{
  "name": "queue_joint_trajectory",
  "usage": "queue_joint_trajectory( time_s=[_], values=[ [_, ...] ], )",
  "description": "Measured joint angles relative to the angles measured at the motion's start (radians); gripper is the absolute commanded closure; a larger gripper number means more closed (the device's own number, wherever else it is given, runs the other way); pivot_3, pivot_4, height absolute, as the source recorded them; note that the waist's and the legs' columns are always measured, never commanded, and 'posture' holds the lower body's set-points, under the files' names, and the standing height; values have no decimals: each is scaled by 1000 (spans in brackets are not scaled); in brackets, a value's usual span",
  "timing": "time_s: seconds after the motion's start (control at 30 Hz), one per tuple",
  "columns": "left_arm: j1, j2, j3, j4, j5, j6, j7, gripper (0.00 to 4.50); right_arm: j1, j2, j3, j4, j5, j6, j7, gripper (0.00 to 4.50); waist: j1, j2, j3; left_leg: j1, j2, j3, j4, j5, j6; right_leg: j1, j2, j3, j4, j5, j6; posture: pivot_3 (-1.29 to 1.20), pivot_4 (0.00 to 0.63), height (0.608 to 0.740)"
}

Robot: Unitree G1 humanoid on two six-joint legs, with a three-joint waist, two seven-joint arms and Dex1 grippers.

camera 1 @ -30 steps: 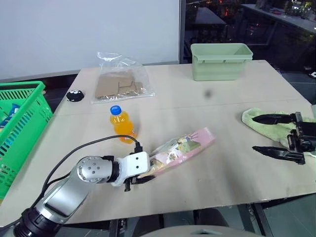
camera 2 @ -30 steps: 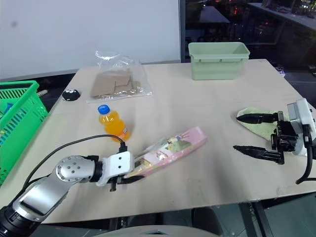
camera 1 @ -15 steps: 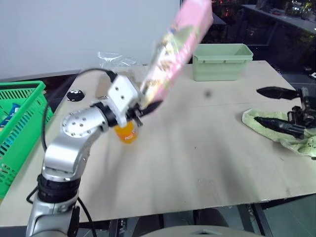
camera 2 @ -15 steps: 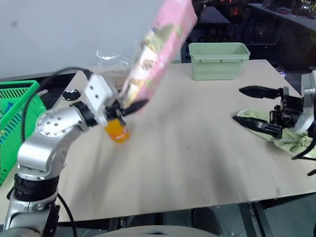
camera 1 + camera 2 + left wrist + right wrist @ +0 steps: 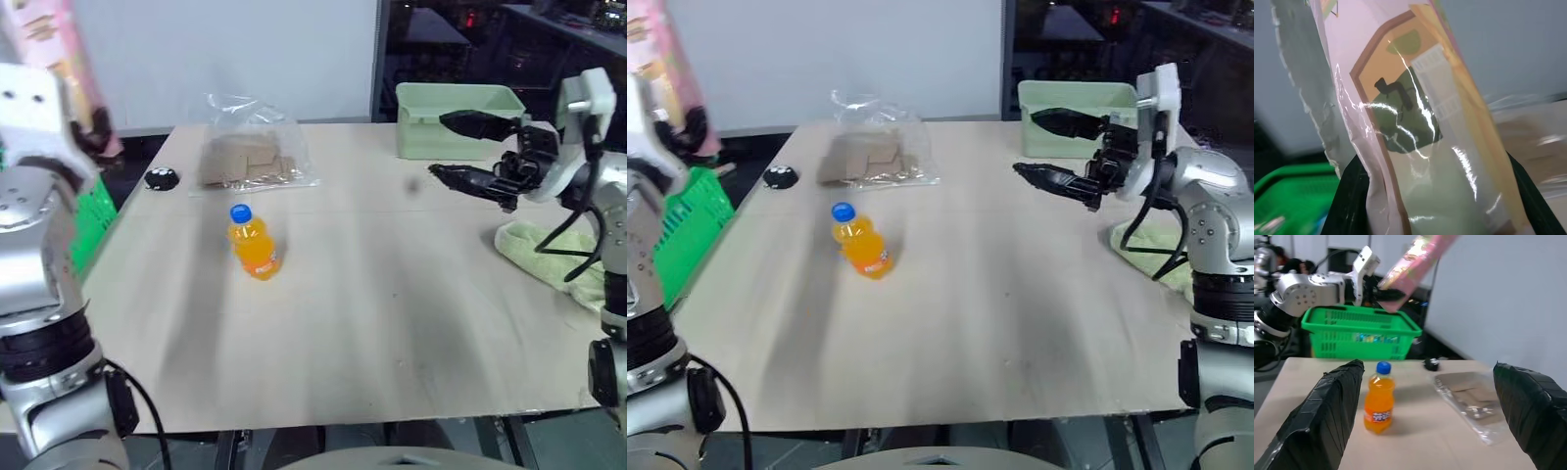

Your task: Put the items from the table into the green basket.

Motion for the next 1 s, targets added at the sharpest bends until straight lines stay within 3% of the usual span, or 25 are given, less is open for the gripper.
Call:
queue_joint_trajectory(
  time_s=[0.27, 0.47, 0.5, 0.87, 1.0],
  values=[
    [200, -4, 189, 25, 57, -14, 32, 2961, -41, 61, 74, 19, -46, -6, 30, 0, 85, -5, -2, 0, 0, -2, 0, 1, -2, 1, -1, -3, 0, 1, -3, 203, 0, 740],
    [302, -10, 222, 86, 75, -60, 26, 377, -41, 67, 82, 23, -64, -15, 48, 0, 109, -9, -5, 1, 0, -1, 0, 3, -6, 1, -1, -4, -1, 0, -9, 197, 0, 740],
    [302, -9, 222, 106, 75, -72, 25, 117, -40, 67, 82, 23, -65, -15, 49, 0, 111, -9, -5, 1, 1, -2, 0, 4, -7, 1, -1, -5, -1, 1, -9, 194, 0, 740],
    [251, 55, 127, 270, 90, -256, -18, 117, -1, 52, 77, -10, -65, -14, 41, 0, 108, -9, -5, 0, 1, -2, -1, 4, -7, 0, -1, -7, -1, 1, -10, 137, 0, 740],
    [155, 22, 93, 226, -16, -350, -109, 117, 38, 21, 53, -37, -63, -11, 36, 0, 110, -10, -6, 0, 1, -1, -1, 4, -7, 1, -3, -8, -2, 1, -10, 110, 0, 740]
  ],
)
